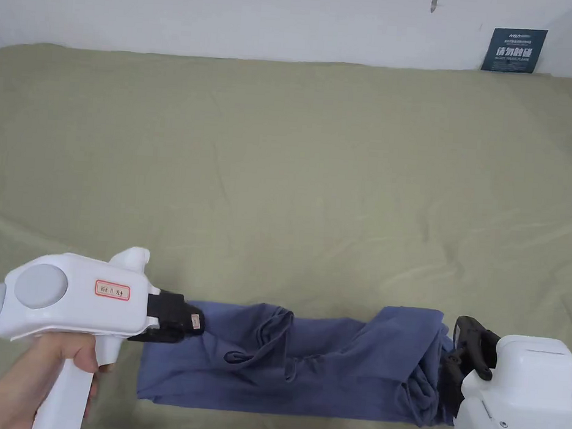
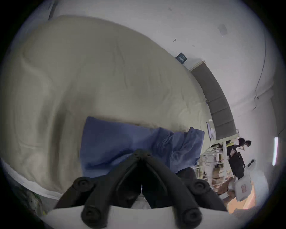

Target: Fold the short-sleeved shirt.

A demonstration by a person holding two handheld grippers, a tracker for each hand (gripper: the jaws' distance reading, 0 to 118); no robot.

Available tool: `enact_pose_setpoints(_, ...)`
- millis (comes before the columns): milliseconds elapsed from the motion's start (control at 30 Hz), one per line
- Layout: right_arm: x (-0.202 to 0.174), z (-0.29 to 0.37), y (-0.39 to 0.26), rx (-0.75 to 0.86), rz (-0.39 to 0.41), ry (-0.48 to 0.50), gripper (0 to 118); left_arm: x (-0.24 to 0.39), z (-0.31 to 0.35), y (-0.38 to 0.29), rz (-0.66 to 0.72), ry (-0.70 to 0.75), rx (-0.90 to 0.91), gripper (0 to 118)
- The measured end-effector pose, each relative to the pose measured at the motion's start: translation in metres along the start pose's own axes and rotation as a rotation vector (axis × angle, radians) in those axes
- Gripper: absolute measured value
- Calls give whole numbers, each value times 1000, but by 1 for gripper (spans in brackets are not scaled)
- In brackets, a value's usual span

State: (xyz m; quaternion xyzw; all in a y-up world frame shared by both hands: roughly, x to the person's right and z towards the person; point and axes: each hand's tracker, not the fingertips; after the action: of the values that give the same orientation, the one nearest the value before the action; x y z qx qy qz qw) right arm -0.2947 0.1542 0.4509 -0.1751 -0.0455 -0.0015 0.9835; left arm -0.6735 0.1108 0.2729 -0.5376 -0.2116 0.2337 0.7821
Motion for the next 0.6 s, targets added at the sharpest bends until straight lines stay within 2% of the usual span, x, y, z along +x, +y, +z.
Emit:
enact_pose_setpoints(167,-2,-1,0,-2,20,2,0,3,-62,-7,10,-47,-106,0)
enact_pose_setpoints(300,4,-2,-3,-13,17,-10,0,24,-103,-22,55,-170,-172,0)
enact_pose_setpoints(367,7,-4,-5,-25,16,-12,0,27,-117,-26,22,-122,-161,0)
enact_pose_setpoints(500,11,-3,-7,-33,18,-22,0,38,-109,-29,32,-104,-130,0)
enact_pose_setpoints(600,11,-1,-5,-20,11,-28,0,43,-78,-22,-33,-70,-92,0)
